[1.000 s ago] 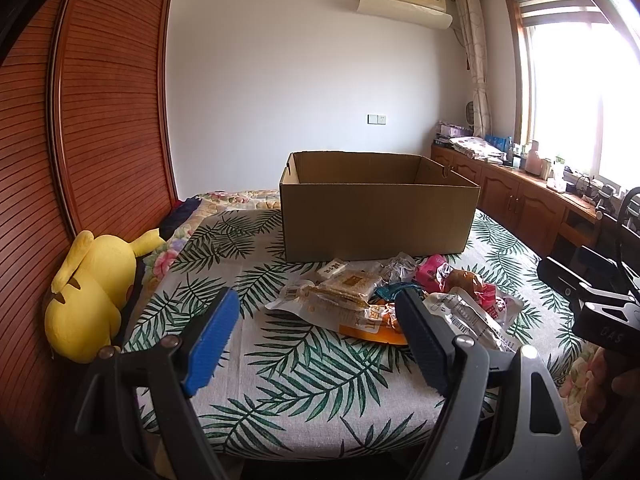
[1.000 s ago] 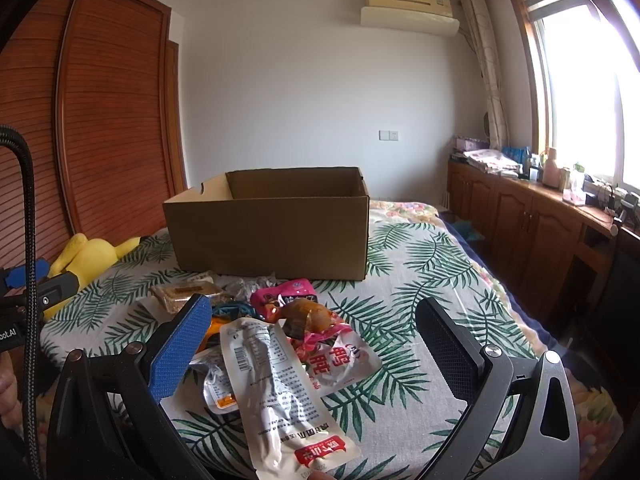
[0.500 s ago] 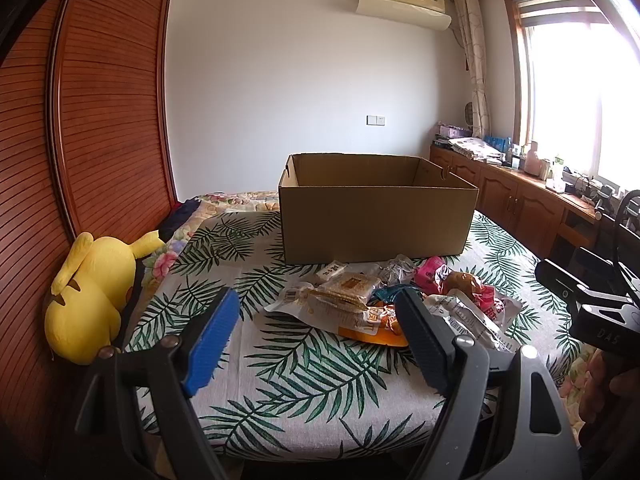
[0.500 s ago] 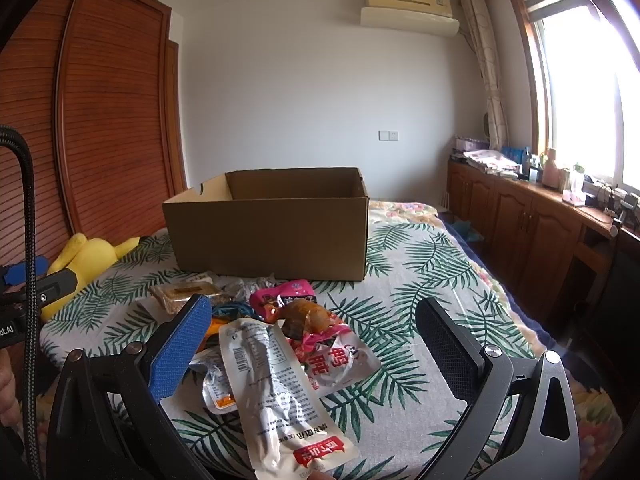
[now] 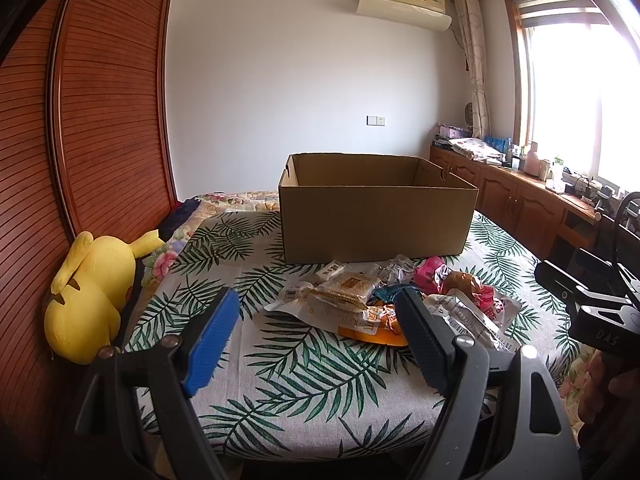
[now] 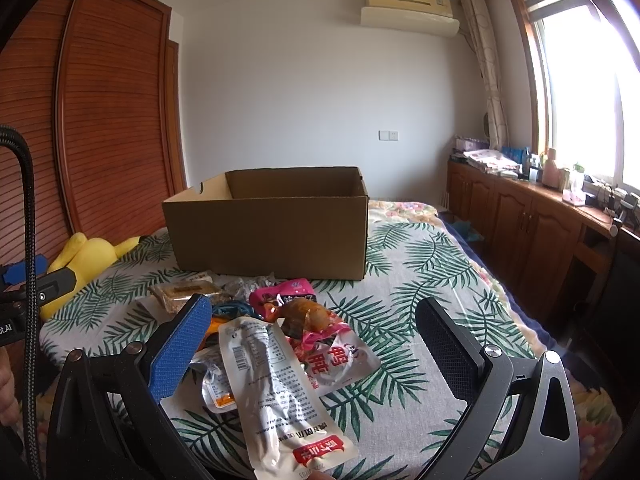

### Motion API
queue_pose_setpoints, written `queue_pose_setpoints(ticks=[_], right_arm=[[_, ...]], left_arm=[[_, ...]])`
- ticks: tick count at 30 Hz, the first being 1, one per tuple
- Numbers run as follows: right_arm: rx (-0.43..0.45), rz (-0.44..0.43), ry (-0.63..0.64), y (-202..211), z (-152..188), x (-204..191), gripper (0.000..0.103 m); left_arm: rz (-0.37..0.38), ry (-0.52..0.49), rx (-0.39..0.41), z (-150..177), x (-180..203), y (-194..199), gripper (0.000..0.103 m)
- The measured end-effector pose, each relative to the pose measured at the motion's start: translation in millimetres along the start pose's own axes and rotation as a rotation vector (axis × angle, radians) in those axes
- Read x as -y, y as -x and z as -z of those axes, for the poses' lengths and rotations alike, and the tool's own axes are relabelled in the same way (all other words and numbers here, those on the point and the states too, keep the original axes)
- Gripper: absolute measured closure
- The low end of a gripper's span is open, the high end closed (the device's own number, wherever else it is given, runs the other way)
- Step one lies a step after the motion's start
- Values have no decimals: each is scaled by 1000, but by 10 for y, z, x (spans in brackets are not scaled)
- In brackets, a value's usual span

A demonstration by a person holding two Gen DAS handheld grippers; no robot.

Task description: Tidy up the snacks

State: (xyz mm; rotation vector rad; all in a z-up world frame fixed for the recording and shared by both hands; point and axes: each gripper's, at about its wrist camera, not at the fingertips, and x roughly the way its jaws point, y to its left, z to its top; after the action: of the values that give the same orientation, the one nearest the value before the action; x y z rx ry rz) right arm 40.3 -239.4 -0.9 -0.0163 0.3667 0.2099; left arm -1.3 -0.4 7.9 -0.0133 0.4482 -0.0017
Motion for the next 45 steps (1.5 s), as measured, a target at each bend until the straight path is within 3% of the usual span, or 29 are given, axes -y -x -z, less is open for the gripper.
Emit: queue_pose_setpoints(ticks=[19,28,37,45], right_arm=[[-25,-3,13,-53,59,-35,0],[-118,-36,44,-244,195,-61,0],[-265,-108,93,-550,392,-93,0],[-355,-153,142,-718,498,-119,6]], left_arm=[[5,4,-30,64,8,-70,22],[6,2,-93,173,-36,-305,22],[13,-11,-207,377,-52,-764,22],[45,6,-258,363,-58,-943,22]])
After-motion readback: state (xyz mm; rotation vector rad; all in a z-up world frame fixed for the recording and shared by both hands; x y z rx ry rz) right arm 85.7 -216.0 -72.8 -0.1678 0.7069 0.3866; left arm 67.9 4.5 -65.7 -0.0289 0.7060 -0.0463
